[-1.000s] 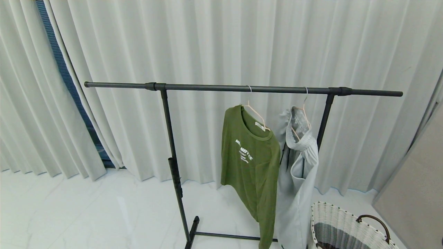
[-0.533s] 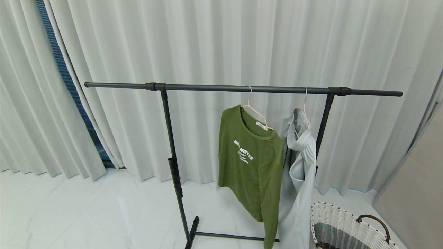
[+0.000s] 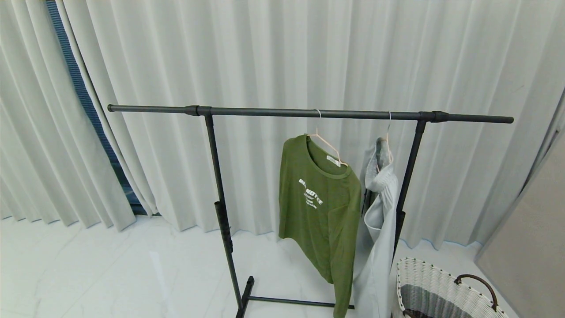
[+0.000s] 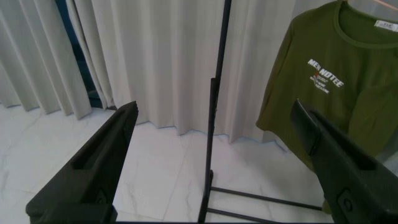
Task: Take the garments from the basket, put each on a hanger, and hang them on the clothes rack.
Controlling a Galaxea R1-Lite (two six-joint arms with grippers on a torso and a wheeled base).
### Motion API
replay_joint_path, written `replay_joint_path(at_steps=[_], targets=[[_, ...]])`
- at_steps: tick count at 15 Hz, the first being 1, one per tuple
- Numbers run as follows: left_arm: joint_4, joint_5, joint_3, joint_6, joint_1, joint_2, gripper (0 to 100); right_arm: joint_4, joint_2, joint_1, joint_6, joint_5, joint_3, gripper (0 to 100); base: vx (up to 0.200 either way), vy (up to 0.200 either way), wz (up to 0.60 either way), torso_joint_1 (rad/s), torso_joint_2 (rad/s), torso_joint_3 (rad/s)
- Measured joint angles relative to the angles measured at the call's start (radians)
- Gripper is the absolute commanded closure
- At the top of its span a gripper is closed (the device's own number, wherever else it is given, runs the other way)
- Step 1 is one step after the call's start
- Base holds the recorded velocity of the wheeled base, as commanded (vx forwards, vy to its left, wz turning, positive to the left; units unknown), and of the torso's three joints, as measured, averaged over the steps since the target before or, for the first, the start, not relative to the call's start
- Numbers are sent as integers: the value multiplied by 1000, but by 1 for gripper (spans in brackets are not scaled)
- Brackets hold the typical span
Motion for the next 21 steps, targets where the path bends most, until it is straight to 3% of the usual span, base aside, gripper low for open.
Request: replay_joint_path(at_steps=[7,10,11,13,16,19,21], targets=[[2,0,0,-10,-1,-1,0,6,-17,36,50,47,20,0,0,0,0,0,0,0],[2,0,0,-10,-1,-1,0,26,-60,63,71,244,21,0,0,0,0,0,0,0],[2,0,0,-10,-1,-1,0,71,-69,65,74,263,21,0,0,0,0,0,0,0],[2,0,0,-11,-1,-1,0,84,-79,66,120,263,21,0,0,0,0,0,0,0],[2,0,0,-11,-1,-1,0,84,-82,66,205,199,21,0,0,0,0,0,0,0],[2,0,0,-11,0,-1,0,84,-82,65,198,198,21,0,0,0,0,0,0,0],[2,0,0,-11,1,-1,0,85,-82,65,139,199,21,0,0,0,0,0,0,0]])
